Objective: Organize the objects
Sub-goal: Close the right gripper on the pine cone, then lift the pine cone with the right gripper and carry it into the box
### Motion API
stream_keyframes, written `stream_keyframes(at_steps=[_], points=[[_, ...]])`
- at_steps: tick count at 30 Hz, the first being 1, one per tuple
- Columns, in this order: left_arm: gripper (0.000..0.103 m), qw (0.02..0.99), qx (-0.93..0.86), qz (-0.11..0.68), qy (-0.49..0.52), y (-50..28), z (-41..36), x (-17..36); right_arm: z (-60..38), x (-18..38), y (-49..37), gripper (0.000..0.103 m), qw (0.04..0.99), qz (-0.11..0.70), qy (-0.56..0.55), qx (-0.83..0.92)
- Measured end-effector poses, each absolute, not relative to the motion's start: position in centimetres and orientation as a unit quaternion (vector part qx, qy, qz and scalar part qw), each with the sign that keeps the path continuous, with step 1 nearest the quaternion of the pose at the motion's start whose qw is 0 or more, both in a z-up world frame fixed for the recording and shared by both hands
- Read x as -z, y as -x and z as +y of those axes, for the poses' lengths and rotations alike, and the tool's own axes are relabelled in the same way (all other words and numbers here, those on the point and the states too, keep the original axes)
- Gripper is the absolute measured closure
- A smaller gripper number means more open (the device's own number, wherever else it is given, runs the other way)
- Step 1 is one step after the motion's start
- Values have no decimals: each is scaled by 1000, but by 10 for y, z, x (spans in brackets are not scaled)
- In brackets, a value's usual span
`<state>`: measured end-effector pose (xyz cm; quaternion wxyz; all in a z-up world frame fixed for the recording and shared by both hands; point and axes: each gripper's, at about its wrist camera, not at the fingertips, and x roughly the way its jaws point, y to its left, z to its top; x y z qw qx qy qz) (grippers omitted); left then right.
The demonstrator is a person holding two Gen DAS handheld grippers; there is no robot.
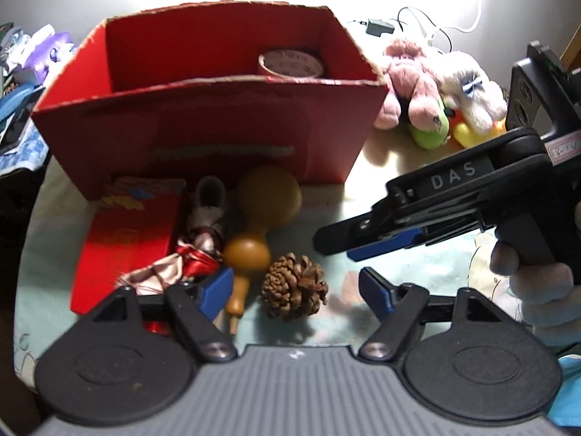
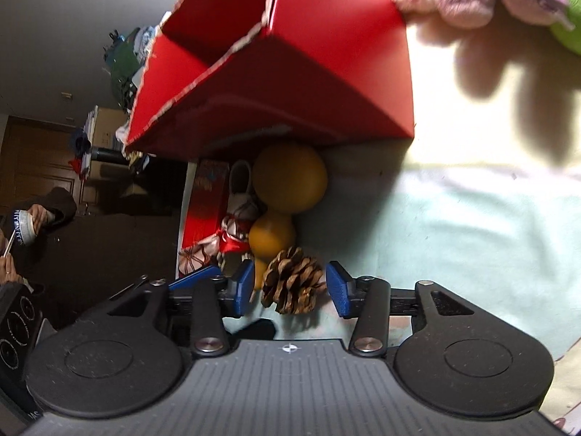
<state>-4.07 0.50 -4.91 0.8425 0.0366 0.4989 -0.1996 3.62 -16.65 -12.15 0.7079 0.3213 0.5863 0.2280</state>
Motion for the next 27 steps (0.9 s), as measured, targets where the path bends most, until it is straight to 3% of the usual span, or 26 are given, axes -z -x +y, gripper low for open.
stream_keyframes(at_steps=[4, 17, 27], points=[[27, 834, 208, 510, -30, 40, 4, 60, -162, 126, -37, 49, 702, 594, -322, -224], [50, 821, 211, 529, -26, 30, -1, 85, -165, 137, -36, 51, 684, 613, -332, -213], [53, 808, 270, 520, -54, 28, -19, 69, -201, 110, -21, 55, 716, 583, -335, -185]])
